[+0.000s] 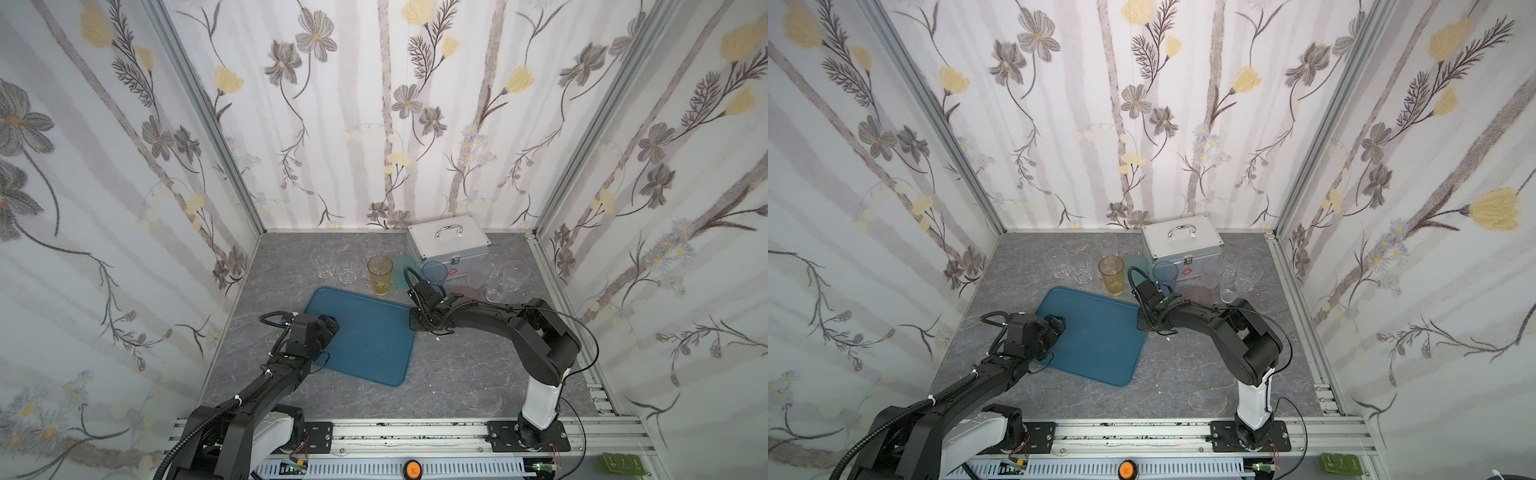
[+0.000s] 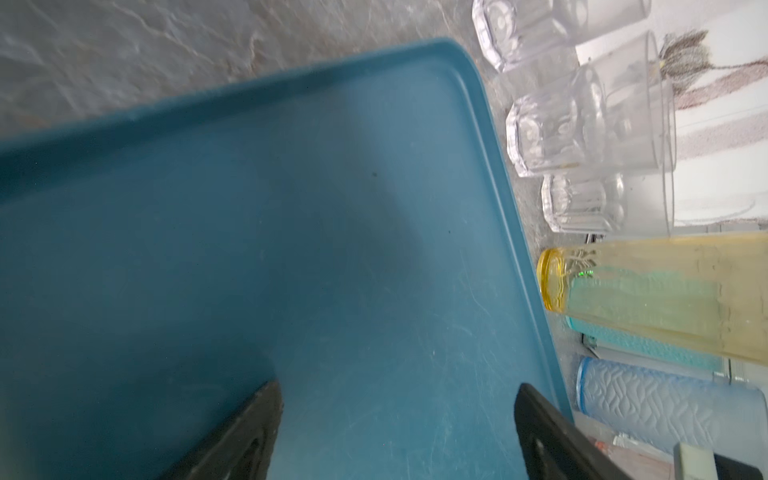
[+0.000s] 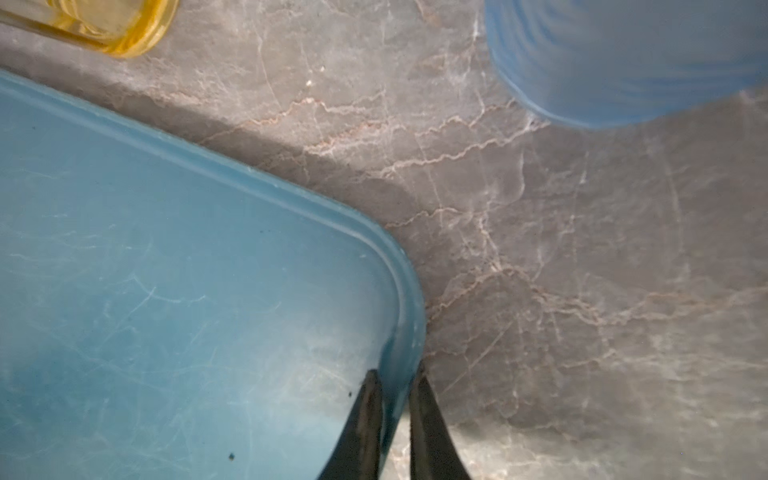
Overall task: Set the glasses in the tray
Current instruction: 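Drag and rotate the teal tray toward the table center with the right gripper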
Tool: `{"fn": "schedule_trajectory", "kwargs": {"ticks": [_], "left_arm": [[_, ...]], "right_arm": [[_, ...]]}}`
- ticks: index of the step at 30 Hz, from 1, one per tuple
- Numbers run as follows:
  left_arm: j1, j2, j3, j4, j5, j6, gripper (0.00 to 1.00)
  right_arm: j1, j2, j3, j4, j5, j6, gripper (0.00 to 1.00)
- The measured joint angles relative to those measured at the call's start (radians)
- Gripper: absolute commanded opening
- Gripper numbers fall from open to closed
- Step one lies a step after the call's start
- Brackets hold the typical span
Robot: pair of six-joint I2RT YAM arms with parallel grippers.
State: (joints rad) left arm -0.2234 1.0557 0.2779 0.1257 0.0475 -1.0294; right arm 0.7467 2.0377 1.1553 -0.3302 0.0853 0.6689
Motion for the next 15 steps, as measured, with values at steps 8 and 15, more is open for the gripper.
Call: {"fn": "schedule_trajectory", "kwargs": {"ticks": [8,15], "left_arm": [[-0.013,-0.092,0.159,-0.246,-0.026,0.034,0.92],[-0.013,-0.084,0.274,-0.342,-0.07,0.129,0.92]], "right_arm": [[-0.008,0.013,0.054,-0.092,0.137,-0.15,0.09],[-0.023,0.017,0.082,-0.161,0.203,-0.286,0.09]]}}
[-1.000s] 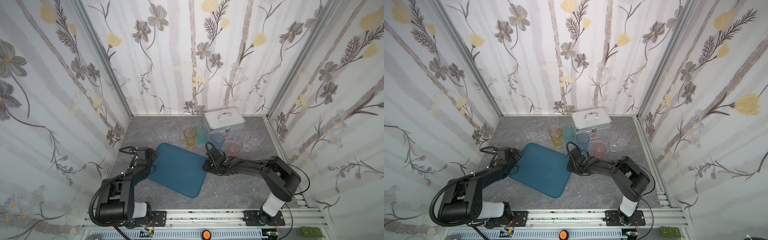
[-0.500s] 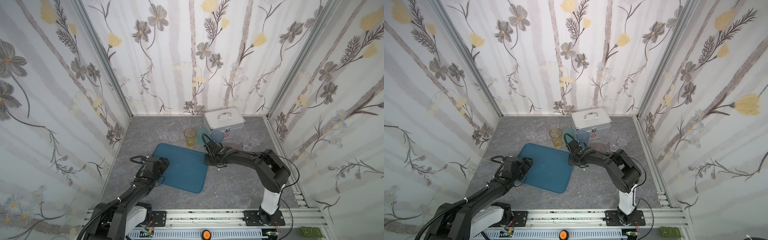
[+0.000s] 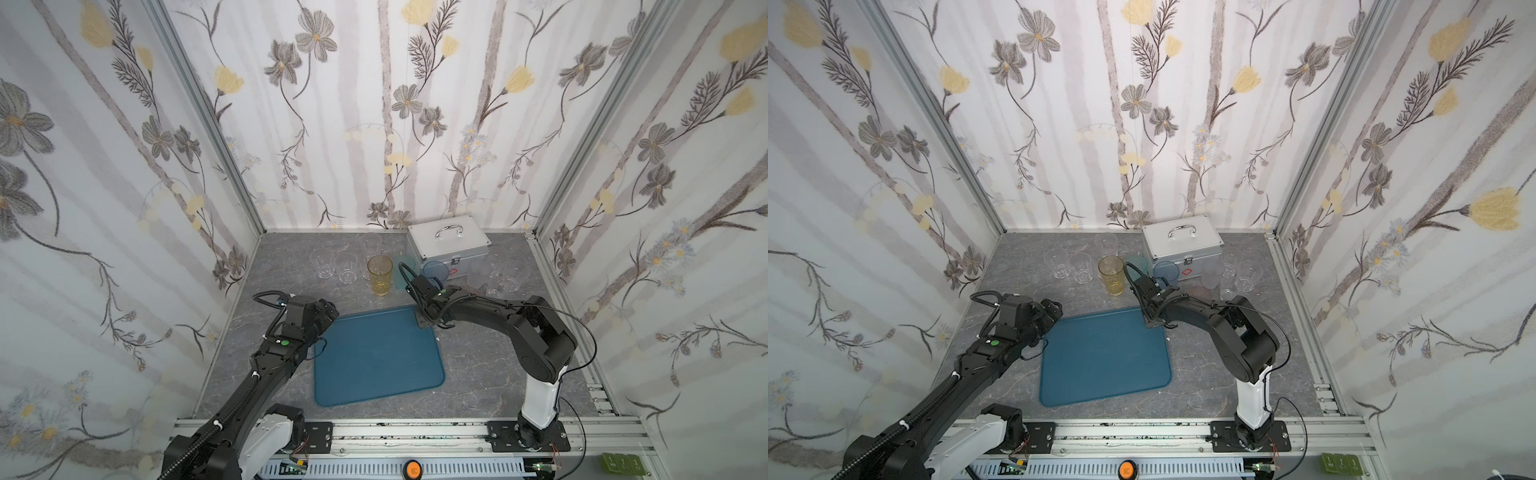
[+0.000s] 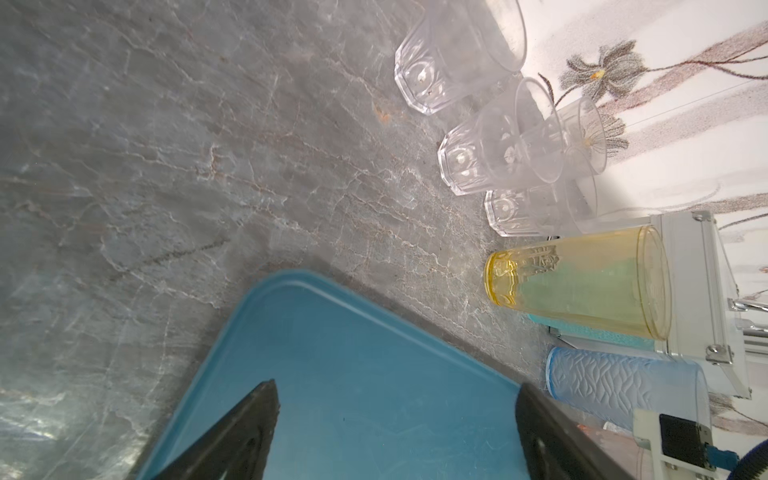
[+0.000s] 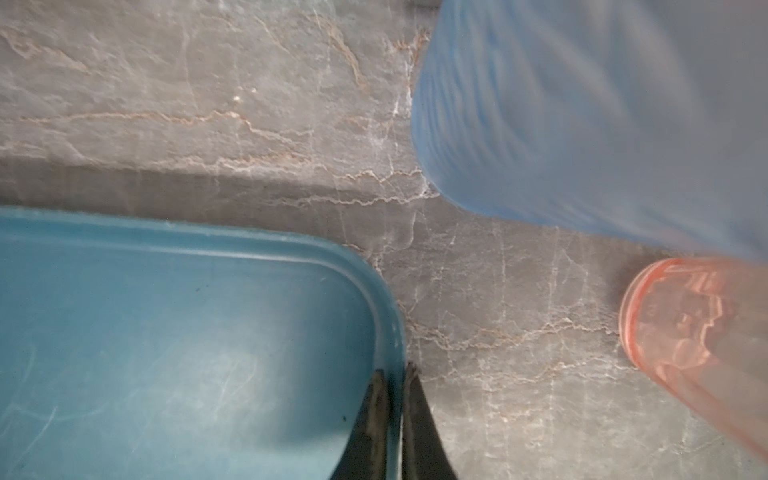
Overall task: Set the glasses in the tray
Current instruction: 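Drag and rotate the teal tray toward the table center with the right gripper, then open the right gripper and lift it off the tray rim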
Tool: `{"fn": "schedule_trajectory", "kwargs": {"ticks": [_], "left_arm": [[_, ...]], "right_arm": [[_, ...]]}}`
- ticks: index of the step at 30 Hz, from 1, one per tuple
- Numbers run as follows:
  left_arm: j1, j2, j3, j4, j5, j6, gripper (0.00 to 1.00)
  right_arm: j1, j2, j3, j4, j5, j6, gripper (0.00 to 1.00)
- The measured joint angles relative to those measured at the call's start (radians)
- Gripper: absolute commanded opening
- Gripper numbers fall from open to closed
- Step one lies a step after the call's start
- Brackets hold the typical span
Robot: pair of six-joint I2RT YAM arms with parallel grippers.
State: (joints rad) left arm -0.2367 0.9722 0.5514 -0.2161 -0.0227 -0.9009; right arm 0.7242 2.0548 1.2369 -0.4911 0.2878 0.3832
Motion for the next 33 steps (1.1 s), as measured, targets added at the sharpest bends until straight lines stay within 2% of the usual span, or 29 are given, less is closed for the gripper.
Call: {"fn": "schedule_trajectory", "kwargs": {"ticks": [9,18,21,23,25,30,33], "left_arm": [[-0.001,0.02,0.115,-0.066,-0.075,0.146,0.94],[-0.003,0.041,0.163,-0.096,-0.113,0.211,0.94],[-0.009,0.051,0.177,-0.096,-0.123,0.22,0.95],[-0.019,0.06,0.183,-0.098,-0.129,0.224,0.95],[-0.03,0.064,0.188,-0.103,-0.135,0.235,0.95],[-0.054,0.059,0.223,-0.124,-0.183,0.276,0.97],[-0.077,0.059,0.271,-0.152,-0.257,0.312,0.99]], "right_arm": [[-0.06,-0.019,-0.028,-0.028,0.016,-0.023,0.08],[-0.07,-0.073,-0.111,-0.013,-0.016,0.062,0.06],[-0.076,-0.093,-0.14,0.005,-0.026,0.096,0.14],[-0.077,-0.111,-0.159,0.009,-0.029,0.117,0.26],[-0.076,-0.139,-0.171,0.009,-0.046,0.133,0.33],[-0.074,-0.284,-0.16,0.002,-0.076,0.147,0.38],[-0.077,-0.362,-0.101,-0.007,-0.098,0.147,0.38]]}}
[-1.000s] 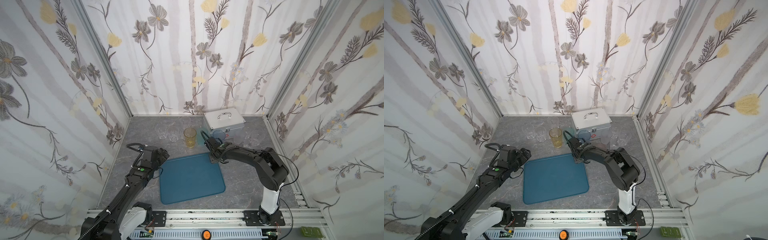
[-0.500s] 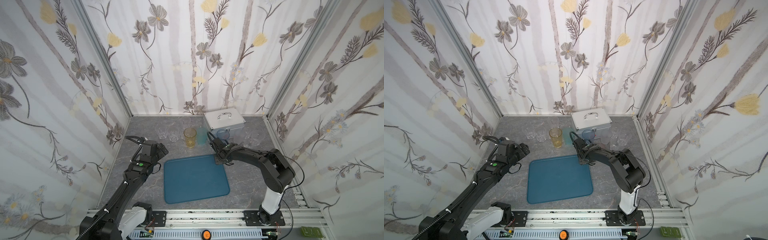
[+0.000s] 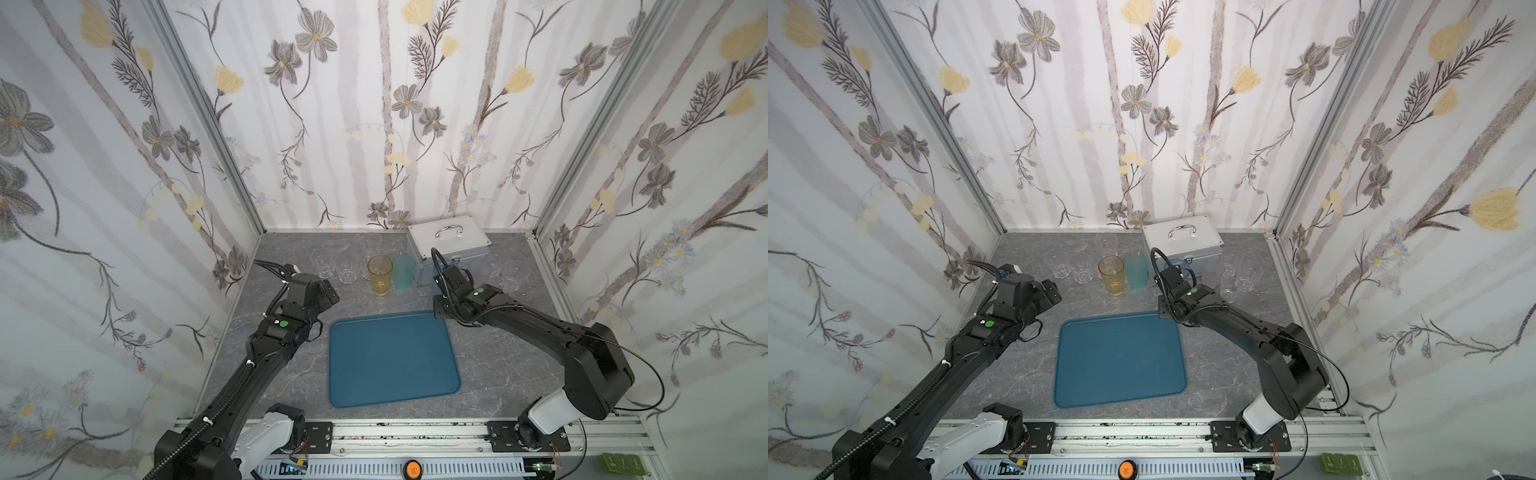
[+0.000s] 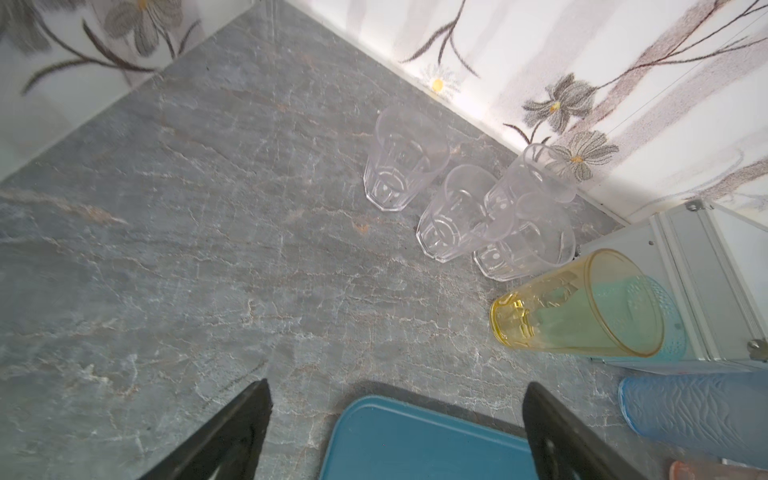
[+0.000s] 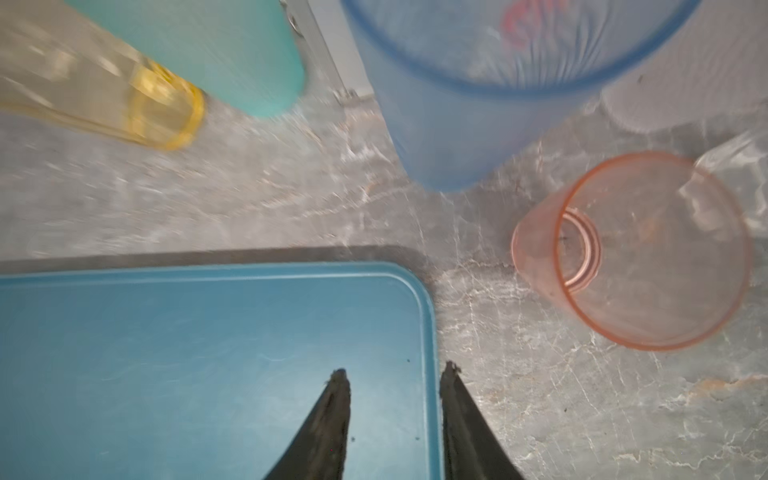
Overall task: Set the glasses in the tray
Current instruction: 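Open the right gripper and lift it off the tray rim, then reach the right gripper to the yellow cup and grasp its rim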
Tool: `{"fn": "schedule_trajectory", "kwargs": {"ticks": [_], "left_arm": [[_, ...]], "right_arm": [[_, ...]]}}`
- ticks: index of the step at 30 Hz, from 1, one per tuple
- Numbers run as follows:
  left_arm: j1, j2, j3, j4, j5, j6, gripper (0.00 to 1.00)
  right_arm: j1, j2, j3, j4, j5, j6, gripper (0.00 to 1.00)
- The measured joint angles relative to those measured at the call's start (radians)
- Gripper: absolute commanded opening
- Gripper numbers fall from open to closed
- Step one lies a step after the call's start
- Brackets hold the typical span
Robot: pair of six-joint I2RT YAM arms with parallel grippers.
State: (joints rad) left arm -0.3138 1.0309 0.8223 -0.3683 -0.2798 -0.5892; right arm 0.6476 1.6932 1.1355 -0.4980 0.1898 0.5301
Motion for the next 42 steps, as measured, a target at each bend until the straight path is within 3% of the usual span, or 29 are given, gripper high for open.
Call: {"fn": "schedule_trajectory", "kwargs": {"ticks": [5,10,21,28,42], "left_arm": [[-0.113,0.048,0.101,-0.035,-0.212,0.101,1.0],[-0.157,0.101,0.157,-0.037,-0.31,0.154,1.0],[-0.147,0.041,0.014,0.097,-0.096,0.214,0.93],[-0.147,0.008,-0.084,0.21,0.002,0.191,0.91],[-0.147,-0.026,-0.198,0.391,0.083,0.191,0.9]], "right_arm": [[-0.016,-0.018,0.161,0.002,-0.019,0.0,0.39],[-0.011,0.153,0.42,-0.006,-0.119,0.004,0.4],[0.064,0.422,0.703,-0.057,-0.167,0.03,0.44],[0.065,0.544,0.797,-0.106,-0.095,0.024,0.43],[0.071,0.692,0.935,-0.137,-0.021,-0.027,0.22]]}}
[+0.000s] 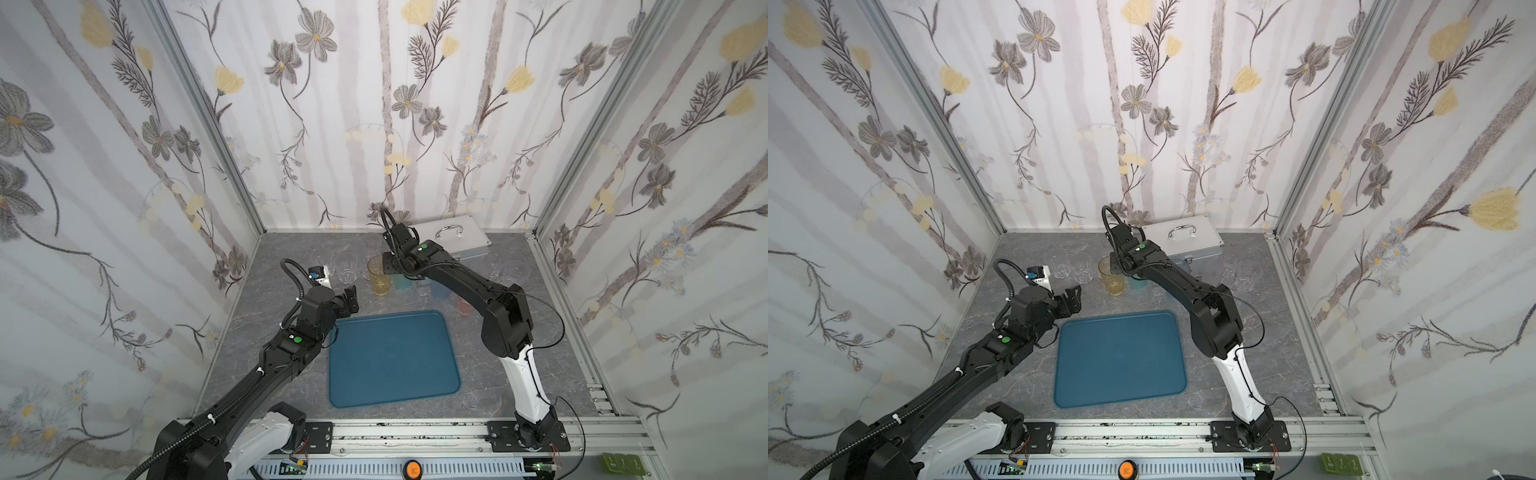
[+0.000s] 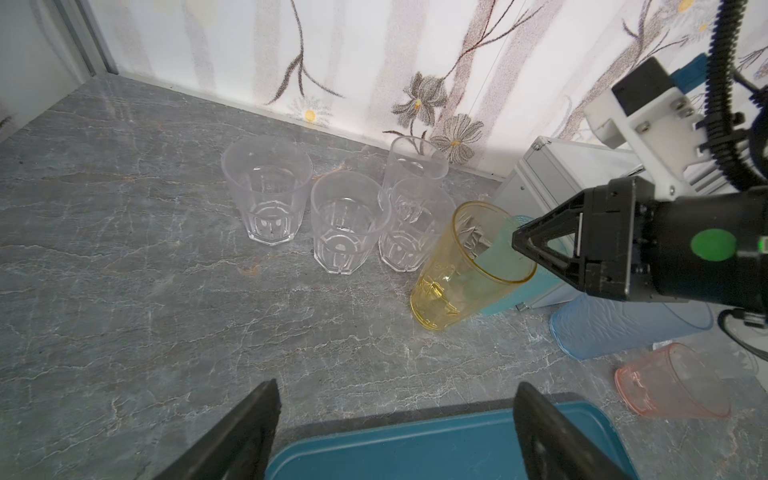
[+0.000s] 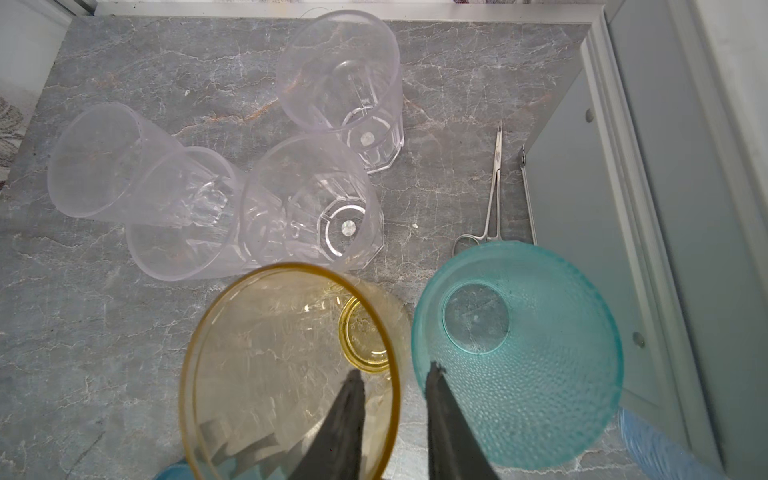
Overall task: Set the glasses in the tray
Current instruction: 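Reach the right gripper to the yellow cup and grasp its rim, then carry the yellow cup over the teal tray and lower it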
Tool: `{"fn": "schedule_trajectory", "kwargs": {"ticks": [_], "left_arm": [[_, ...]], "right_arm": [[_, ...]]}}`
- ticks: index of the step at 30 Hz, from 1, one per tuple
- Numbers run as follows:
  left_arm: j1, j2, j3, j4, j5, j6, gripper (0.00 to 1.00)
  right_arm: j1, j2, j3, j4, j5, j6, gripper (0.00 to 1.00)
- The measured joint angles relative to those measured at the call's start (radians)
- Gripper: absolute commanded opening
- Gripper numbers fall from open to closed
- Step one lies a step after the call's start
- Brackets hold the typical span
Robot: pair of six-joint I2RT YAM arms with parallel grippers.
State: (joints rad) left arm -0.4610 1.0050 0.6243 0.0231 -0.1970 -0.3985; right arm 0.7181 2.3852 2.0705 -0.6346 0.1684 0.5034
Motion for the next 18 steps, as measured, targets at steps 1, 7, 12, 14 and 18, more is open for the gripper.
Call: {"fn": "schedule_trajectory", "kwargs": {"ticks": [1,7,12,14,18], "left_arm": [[0.0,0.003,-0.001,0.003,0.005,0.0,0.9],[0.0,0.008,-0.004,0.014,0.018,0.0,0.9],[0.0,0.002,-0.006,0.026,0.018,0.0,0.9],[0.0,-0.005,-0.006,0.028,0.018,0.0,0.89],[0.0,-0.037,-0.007,0.029,0.005,-0.001,0.87]], "right_arm": [[0.001,0.003,0.006,0.0,0.002,-0.001,0.21],[0.002,0.023,0.022,0.001,0.014,-0.015,0.12],[0.002,0.023,0.024,0.001,0.017,-0.015,0.07],[0.005,0.019,0.024,0.001,0.017,-0.019,0.05],[0.019,-0.012,0.024,-0.016,0.009,-0.026,0.04]]}}
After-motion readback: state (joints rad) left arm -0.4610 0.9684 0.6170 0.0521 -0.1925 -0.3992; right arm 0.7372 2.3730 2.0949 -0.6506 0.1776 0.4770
